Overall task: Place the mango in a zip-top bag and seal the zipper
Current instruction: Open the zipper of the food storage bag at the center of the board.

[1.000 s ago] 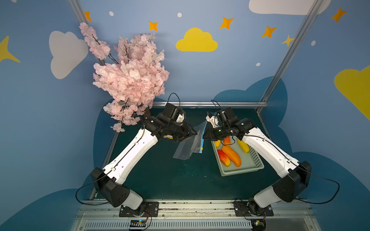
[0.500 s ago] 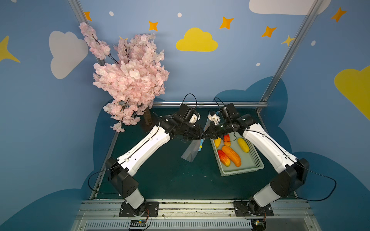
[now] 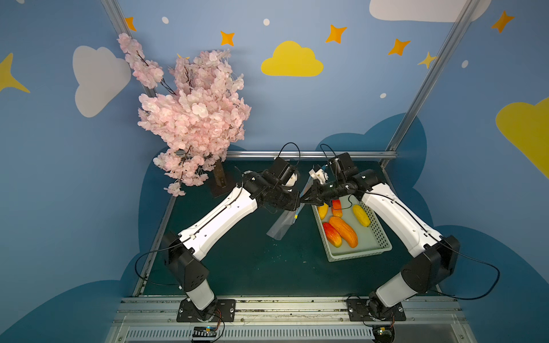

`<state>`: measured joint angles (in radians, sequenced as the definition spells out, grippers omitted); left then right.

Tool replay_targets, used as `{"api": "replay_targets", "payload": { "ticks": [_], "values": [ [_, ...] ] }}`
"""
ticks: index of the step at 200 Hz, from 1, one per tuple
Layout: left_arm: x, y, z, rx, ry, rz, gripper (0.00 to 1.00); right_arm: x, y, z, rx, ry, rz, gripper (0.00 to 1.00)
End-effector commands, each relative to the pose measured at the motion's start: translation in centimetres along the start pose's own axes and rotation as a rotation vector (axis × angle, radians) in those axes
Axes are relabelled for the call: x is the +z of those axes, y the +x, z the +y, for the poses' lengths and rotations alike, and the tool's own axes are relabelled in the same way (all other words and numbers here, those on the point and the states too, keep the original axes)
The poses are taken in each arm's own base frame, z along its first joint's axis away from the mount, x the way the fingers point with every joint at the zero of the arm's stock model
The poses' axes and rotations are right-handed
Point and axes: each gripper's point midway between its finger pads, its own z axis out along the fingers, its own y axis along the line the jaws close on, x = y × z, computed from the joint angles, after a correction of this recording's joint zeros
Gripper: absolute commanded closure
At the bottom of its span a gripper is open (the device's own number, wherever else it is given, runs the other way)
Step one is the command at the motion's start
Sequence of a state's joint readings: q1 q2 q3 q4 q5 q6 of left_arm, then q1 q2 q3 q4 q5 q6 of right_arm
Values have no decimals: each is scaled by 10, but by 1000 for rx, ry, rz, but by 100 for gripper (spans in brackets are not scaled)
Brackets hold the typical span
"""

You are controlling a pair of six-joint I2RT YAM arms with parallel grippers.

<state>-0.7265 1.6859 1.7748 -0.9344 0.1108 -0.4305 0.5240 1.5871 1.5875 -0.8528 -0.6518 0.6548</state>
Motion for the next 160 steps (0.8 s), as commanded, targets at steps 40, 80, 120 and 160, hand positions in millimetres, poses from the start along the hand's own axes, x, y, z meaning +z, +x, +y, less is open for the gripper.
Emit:
{"api": "replay_targets", "payload": {
  "ticks": [40,80,120,160],
  "values": [
    [-2,-15,19,0,-92,-35,88,-9,11,7,-46,0,11,100],
    [9,-15,14,-8,-63,-7,72,-4,14,10,-85,14,24,100],
    [22,-18,19,-6,-81,5,67,-7,17,16,-110,7,27,100],
    [21,-29,31,-37,-127,-22,96,-9,21,11,-105,28,31,100]
  ]
}}
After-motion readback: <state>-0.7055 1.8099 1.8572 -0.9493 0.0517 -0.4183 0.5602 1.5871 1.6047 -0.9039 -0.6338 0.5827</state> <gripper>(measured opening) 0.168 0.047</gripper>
